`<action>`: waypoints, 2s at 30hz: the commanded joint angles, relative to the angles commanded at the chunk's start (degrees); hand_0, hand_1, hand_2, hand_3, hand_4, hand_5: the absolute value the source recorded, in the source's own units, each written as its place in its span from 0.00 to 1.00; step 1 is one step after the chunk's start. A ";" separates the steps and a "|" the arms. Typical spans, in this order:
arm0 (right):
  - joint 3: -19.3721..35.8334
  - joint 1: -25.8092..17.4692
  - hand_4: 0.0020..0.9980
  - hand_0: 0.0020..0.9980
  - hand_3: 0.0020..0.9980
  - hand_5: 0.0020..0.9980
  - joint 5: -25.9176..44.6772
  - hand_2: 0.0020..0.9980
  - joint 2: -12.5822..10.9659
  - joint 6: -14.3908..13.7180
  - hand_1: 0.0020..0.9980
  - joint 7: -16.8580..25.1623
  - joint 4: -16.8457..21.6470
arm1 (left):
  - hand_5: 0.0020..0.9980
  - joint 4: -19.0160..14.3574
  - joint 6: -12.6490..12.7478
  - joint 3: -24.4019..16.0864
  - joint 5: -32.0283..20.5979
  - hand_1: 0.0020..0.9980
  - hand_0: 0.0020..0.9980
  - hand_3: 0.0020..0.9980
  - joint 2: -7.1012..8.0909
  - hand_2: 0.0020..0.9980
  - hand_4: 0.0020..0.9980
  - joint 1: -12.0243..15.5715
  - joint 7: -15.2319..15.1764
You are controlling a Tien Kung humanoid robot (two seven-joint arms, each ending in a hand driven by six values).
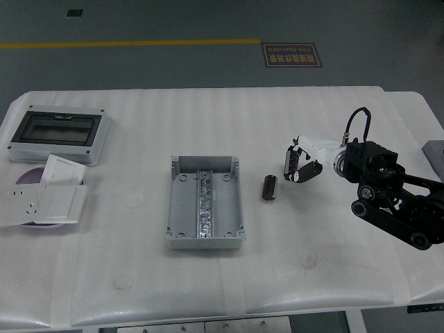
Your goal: Pick up the battery,place it into the box
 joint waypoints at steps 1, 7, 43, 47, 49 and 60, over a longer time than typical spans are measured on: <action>1.03 -0.30 0.77 0.53 0.67 0.30 0.05 0.60 -0.01 -0.10 0.60 0.02 1.07 | 0.01 0.00 0.00 -0.02 0.02 0.67 0.65 0.63 0.00 0.60 0.62 0.00 0.00; 6.65 -2.67 0.76 0.53 0.66 0.31 1.89 0.60 1.74 -1.05 0.60 0.52 7.44 | 0.01 0.00 -0.07 -0.25 0.34 0.67 0.65 0.63 -0.03 0.60 0.62 0.08 0.04; 1.56 -7.10 0.75 0.85 0.95 0.29 -0.05 0.86 7.55 -14.00 0.83 6.88 7.38 | 0.01 0.01 -0.50 -0.29 0.46 0.67 0.65 0.63 -0.12 0.60 0.62 0.18 0.27; 5.24 -9.19 0.75 0.85 0.95 0.29 -0.15 0.86 3.72 -13.58 0.83 6.85 7.74 | 0.01 0.01 -0.43 0.01 0.03 0.67 0.65 0.63 -0.08 0.60 0.62 0.17 0.23; 6.14 -10.03 0.76 0.86 0.96 0.29 0.02 0.87 1.68 -13.00 0.83 6.64 7.39 | 0.00 0.01 -0.41 0.10 -0.13 0.67 0.65 0.63 -0.07 0.60 0.62 0.17 0.23; 2.73 -11.00 0.77 0.85 0.95 0.30 3.23 0.87 -3.98 -9.69 0.83 6.19 7.99 | 0.00 0.03 -0.35 0.35 -0.36 0.67 0.65 0.63 -0.12 0.60 0.62 -0.12 0.18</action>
